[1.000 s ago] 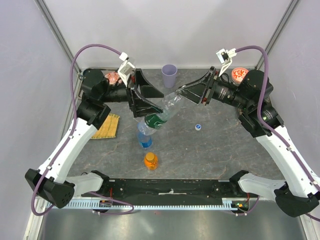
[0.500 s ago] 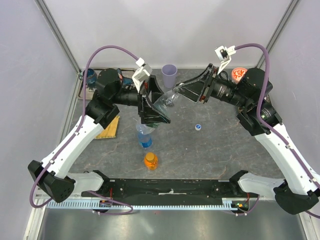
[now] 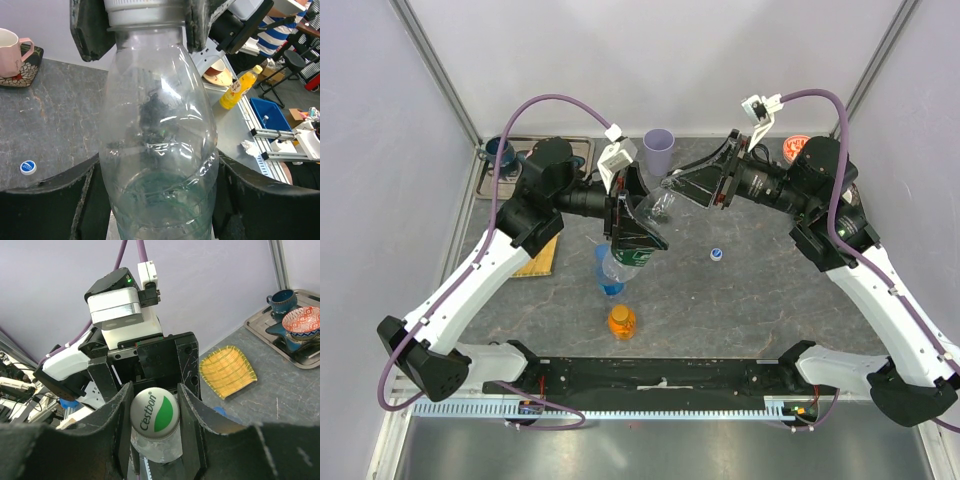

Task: Unscrew the bottle caps

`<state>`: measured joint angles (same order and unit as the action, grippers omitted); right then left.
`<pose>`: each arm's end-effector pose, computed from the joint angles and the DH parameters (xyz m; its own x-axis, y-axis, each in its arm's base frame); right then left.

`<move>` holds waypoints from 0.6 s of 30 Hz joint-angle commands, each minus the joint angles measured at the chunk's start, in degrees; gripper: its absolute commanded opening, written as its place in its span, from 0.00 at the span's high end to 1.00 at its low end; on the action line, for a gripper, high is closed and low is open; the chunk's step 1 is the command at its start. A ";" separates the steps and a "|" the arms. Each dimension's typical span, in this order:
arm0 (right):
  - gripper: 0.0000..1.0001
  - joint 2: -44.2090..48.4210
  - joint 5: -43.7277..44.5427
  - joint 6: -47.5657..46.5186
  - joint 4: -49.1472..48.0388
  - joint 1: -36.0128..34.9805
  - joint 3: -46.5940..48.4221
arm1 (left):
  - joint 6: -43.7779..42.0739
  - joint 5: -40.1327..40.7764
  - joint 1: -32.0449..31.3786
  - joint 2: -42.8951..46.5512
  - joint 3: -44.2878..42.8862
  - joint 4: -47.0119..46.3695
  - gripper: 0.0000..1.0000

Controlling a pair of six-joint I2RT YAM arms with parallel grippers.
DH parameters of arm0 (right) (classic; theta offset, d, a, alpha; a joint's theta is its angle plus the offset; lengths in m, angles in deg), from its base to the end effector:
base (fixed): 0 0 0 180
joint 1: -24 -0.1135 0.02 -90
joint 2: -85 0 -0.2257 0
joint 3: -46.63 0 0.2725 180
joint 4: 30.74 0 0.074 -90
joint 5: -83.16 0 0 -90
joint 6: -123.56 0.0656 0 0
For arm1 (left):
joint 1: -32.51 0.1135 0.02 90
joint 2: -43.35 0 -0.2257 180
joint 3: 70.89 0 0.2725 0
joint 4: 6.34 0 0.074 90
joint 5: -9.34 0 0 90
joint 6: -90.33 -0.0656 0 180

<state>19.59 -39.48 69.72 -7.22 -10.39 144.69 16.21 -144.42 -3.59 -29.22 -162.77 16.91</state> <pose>0.2137 0.1891 0.4863 -0.4342 0.3049 -0.8476 -0.8161 0.2653 0.5135 0.2177 -0.2316 0.4119 -0.3225 0.0855 -0.9427 0.9308 -0.1524 -0.3323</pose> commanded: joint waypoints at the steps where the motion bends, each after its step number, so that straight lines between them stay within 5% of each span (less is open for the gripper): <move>1: 1.00 0.54 1.18 -0.57 -1.93 -0.15 2.02 | -4.10 0.22 -0.11 0.68 -1.53 2.22 0.36; 4: 1.00 0.72 1.70 -0.92 -1.23 -0.24 1.93 | -4.89 1.19 -0.11 0.94 -1.27 2.83 0.42; 5: 0.74 0.89 2.14 -1.44 -0.79 -0.24 2.11 | -5.50 2.15 -0.11 1.21 -1.00 3.10 0.43; 8: 0.36 0.89 4.86 -2.41 1.93 -0.15 3.43 | -6.56 5.56 -0.11 1.82 -0.65 3.98 0.45; 11: 0.22 1.24 10.20 -3.46 4.39 -0.24 4.83 | -7.61 11.44 -0.11 2.44 -0.21 4.85 0.50; 18: 0.13 0.98 20.41 -3.56 8.78 -0.24 7.99 | -11.92 28.41 -2.65 5.16 1.28 5.65 0.59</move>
<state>19.74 -27.00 66.77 -0.55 -10.61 149.39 9.61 -128.21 -4.26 -27.41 -162.20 22.26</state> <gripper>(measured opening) 0.863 0.681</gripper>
